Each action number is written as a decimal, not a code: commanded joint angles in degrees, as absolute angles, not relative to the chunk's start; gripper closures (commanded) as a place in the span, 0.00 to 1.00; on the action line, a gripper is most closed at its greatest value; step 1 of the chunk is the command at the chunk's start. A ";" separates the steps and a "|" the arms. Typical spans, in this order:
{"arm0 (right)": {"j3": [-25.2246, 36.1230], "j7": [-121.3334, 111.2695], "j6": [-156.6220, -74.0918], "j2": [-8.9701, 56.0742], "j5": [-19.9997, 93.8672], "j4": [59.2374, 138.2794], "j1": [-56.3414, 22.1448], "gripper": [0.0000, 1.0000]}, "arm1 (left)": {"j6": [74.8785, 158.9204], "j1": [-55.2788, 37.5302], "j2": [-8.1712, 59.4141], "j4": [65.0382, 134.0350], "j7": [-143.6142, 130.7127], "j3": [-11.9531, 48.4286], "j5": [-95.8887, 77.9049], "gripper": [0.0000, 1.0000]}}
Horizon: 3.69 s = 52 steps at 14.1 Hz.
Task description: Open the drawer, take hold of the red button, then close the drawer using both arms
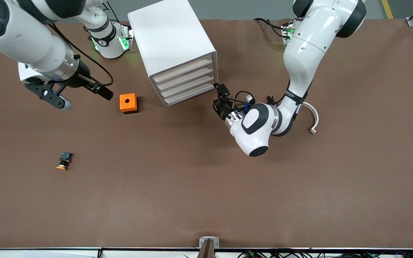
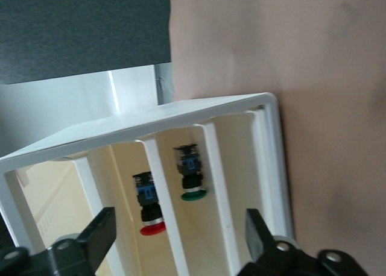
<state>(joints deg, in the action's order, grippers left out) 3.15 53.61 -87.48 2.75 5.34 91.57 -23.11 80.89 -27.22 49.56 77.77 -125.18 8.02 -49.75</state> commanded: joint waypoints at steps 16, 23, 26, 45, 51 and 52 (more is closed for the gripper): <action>3.69 88.66 -98.69 4.92 4.92 91.49 -41.57 0.00 | 79.28 -29.44 52.29 81.38 -130.51 13.62 -53.00 0.45; 3.69 99.04 -101.77 7.99 4.57 91.41 -45.26 0.00 | 79.28 -32.78 52.64 81.91 -130.69 13.62 -53.00 0.61; 3.69 99.67 -102.66 9.31 4.48 91.32 -46.66 0.00 | 79.28 -32.87 52.65 81.83 -131.04 13.54 -53.00 0.76; 3.69 105.03 -103.89 15.29 4.57 88.24 -49.13 0.00 | 79.54 -26.20 53.09 81.47 -131.22 12.92 -55.80 0.93; 3.69 105.73 -105.20 16.96 4.66 88.33 -50.88 0.00 | 80.07 -21.54 53.09 81.30 -131.31 12.83 -56.07 0.92; 3.69 105.82 -106.16 17.22 4.75 88.33 -51.15 0.00 | 80.07 -20.84 53.09 81.30 -131.31 12.83 -56.07 0.92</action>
